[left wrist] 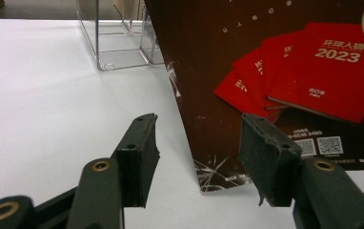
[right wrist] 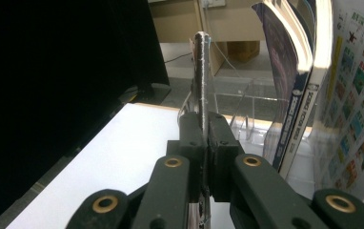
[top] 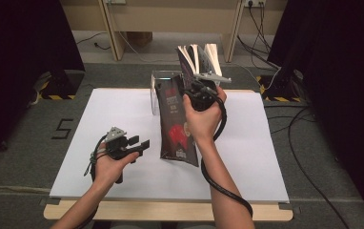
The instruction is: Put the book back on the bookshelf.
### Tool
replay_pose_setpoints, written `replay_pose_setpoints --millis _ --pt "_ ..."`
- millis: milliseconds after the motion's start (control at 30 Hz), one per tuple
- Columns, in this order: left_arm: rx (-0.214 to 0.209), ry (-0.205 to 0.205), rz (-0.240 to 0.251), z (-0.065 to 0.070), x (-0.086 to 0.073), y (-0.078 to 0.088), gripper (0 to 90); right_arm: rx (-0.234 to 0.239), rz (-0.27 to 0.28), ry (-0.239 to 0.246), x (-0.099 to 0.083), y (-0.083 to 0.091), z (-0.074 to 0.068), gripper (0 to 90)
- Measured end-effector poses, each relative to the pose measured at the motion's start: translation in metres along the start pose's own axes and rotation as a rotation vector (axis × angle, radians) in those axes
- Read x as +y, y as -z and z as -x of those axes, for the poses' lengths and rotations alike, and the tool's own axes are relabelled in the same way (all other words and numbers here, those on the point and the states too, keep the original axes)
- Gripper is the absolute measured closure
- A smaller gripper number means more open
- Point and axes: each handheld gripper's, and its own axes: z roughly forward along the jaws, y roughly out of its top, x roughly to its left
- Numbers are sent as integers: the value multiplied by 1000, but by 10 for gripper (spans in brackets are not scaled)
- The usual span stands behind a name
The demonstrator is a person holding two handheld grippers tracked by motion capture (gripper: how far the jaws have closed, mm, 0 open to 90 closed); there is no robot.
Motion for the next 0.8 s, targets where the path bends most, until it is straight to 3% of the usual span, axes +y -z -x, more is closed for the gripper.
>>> replay_pose_setpoints --millis 467,667,800 --pt "-7 0 7 -1 14 -4 467 -20 16 -12 10 -16 -1 872" --pt "-35 28 22 3 24 -7 488 -24 40 -16 16 -19 -4 872" --pt "-33 27 26 3 28 -9 489 -25 55 -14 19 -22 -4 872"
